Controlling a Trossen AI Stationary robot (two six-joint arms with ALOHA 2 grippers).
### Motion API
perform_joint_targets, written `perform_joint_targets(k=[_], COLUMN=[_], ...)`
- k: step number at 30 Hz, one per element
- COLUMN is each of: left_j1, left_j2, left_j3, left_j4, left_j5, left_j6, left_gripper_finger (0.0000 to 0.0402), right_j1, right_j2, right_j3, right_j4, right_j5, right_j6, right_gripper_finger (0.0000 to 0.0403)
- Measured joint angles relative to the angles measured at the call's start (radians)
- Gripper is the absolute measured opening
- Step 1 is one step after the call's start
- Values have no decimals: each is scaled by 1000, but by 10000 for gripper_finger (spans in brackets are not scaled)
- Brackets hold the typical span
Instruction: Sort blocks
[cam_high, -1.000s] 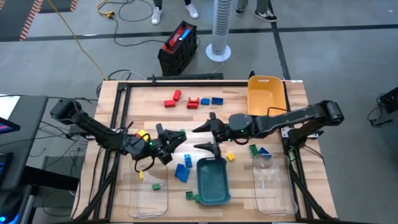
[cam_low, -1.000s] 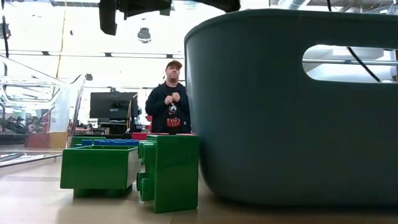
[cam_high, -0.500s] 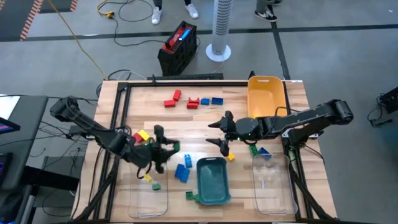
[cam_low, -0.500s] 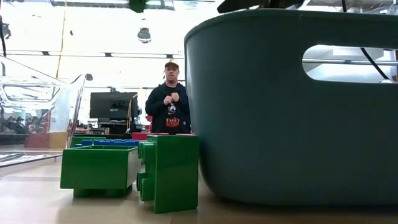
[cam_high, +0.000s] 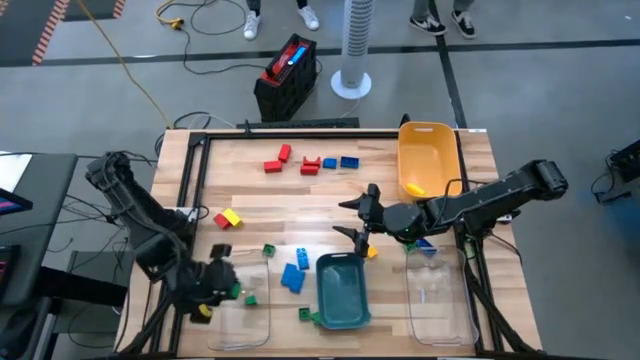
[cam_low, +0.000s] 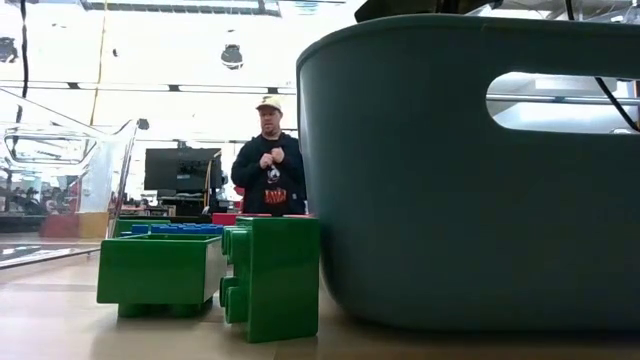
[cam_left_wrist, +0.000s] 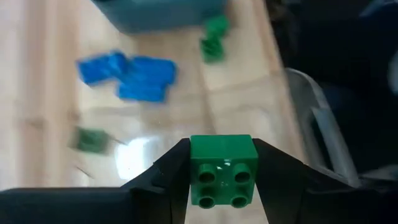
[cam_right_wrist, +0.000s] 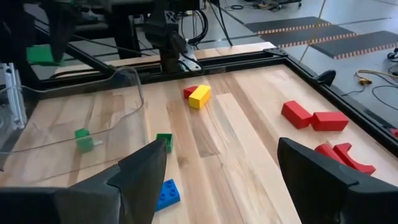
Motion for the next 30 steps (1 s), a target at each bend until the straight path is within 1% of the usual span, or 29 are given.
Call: perform_joint_targets(k=[4, 6, 9, 11, 13, 18, 25, 30], left_j1=[-25, -26, -10, 10, 28, 71, 119, 129], left_j2=[4, 29, 100, 162, 218, 336, 435, 491], left_j3=[-30, -42, -48, -48, -48, -48, -48, -49], left_j4=[0, -14, -30, -25, -29, -33, -101, -95], left_j5=[1, 4, 59, 94, 109, 187, 236, 248], left_j6=[-175, -245, -306, -310, -311, -305, -299, -264], left_gripper_finger=[143, 143, 143, 143, 143, 143, 144, 150], right_j1=[-5, -11, -24, -33, -39, -37, -3, 26], right_j2=[0, 0, 0, 0, 0, 0, 0, 0], right_j3=[0, 0, 0, 0, 0, 0, 0, -1], right_j4=[-2, -9, -17, -21, -22, -21, -20, 10], right_j5=[1, 1, 1, 1, 1, 0, 0, -1], right_j6=[-3, -3, -3, -3, -3, -3, -3, -3], right_gripper_finger=[314, 314, 314, 314, 314, 314, 314, 314])
